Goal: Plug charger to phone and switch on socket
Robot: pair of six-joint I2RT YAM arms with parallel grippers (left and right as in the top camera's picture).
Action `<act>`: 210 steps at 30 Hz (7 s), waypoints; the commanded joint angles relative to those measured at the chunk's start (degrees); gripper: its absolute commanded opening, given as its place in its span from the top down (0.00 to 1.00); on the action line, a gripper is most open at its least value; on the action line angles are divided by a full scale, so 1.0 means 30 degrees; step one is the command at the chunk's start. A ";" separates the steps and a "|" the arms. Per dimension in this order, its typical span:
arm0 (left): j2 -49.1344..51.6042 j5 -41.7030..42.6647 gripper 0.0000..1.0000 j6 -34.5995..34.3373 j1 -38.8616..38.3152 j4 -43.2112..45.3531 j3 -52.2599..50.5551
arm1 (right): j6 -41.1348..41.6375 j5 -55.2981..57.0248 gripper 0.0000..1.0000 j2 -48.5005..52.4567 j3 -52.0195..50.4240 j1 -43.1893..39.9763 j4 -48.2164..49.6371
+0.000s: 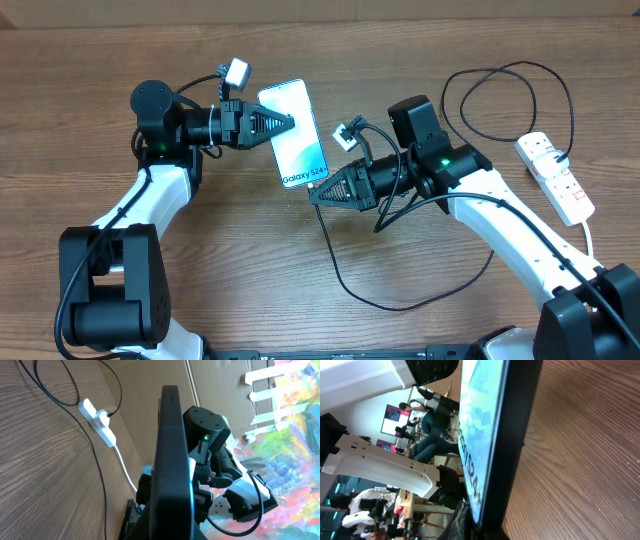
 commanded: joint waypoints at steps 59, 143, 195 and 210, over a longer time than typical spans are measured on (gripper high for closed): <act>-0.0087 0.0372 0.96 0.0386 -0.0124 0.0080 0.0219 | 0.0109 -0.0678 0.96 -0.0044 0.0612 0.0000 -0.0022; -0.0087 0.0372 0.96 0.0197 -0.0488 0.0087 0.0211 | 0.1508 0.1005 0.96 -0.0036 0.0612 0.0000 0.2943; -0.0117 0.0379 0.96 -0.1005 -0.4131 0.3723 -0.3373 | 0.3563 0.1122 0.83 -0.0036 0.2769 0.0000 0.2266; -0.0109 0.0364 0.96 -0.0984 -0.2433 0.3716 -0.3366 | 0.5639 0.1042 0.61 -0.0036 0.2769 0.0000 0.0743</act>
